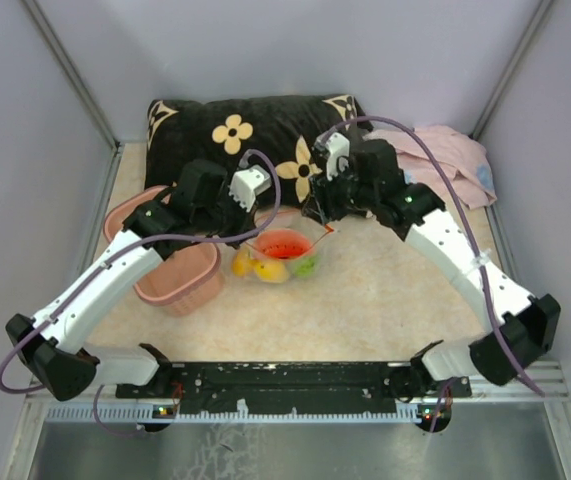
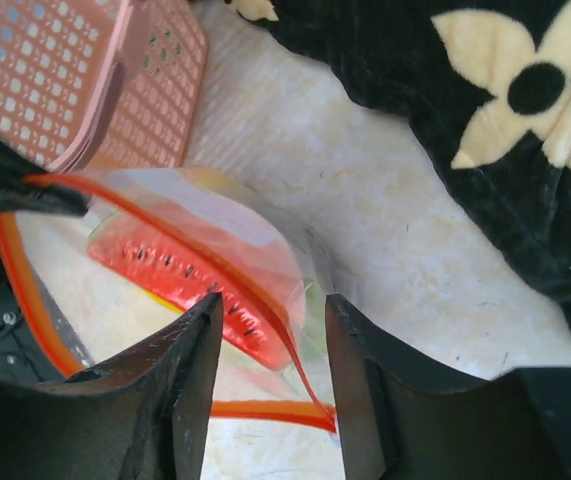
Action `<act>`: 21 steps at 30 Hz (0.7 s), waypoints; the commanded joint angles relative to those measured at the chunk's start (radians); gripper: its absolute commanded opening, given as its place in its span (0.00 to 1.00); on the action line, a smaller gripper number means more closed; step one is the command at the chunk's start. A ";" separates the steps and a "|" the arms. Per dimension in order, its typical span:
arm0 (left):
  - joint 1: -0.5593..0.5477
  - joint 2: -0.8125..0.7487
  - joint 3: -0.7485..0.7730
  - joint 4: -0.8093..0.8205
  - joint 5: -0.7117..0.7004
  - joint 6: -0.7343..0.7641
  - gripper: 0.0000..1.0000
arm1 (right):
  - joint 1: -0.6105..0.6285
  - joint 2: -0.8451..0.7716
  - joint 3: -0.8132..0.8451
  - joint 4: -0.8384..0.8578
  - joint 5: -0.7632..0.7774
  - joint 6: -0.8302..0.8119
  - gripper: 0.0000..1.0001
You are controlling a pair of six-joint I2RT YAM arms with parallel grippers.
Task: Place the food in the zip-top bag and seal the zipper
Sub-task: Zip the zipper food storage bag at the center of the board.
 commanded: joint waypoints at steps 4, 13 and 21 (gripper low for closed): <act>0.035 0.041 0.081 -0.119 0.088 -0.013 0.00 | -0.077 -0.279 -0.219 0.174 -0.178 -0.227 0.49; 0.078 0.046 0.101 -0.144 0.129 0.014 0.00 | -0.332 -0.468 -0.611 0.575 -0.605 -0.109 0.50; 0.115 0.049 0.105 -0.160 0.148 0.042 0.00 | -0.344 -0.388 -0.788 0.873 -0.642 -0.191 0.46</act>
